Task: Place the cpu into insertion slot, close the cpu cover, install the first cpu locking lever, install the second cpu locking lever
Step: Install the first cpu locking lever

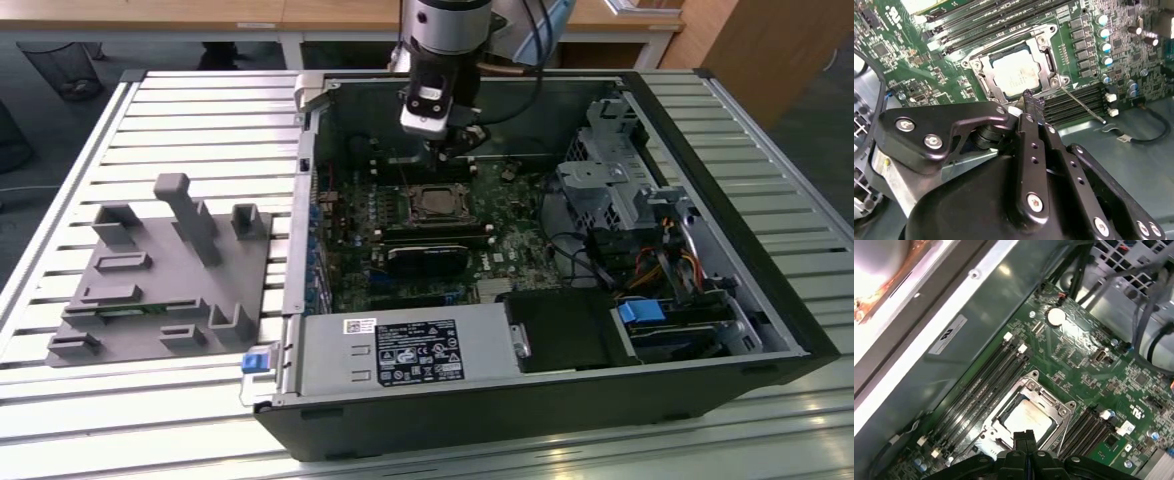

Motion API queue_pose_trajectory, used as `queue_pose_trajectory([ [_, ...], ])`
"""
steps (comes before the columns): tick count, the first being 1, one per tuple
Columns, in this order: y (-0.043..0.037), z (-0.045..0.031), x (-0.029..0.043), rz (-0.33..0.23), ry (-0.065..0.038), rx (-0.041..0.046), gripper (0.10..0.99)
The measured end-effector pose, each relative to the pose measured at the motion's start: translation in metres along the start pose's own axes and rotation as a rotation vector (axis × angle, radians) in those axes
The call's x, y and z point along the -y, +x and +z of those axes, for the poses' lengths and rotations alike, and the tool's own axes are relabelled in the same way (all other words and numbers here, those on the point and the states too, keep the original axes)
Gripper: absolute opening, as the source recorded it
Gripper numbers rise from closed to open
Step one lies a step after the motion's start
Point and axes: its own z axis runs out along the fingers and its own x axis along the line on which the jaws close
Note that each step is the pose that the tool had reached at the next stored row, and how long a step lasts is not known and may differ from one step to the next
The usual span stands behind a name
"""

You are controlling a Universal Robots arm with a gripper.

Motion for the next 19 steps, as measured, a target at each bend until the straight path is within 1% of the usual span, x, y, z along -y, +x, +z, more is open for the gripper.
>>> queue_pose_trajectory([
  [8,0.0,0.0,0.0,-0.09,0.002,-0.0042,0.106],
  [19,0.0,0.0,0.0,-0.233,0.004,-0.0108,0.106],
])
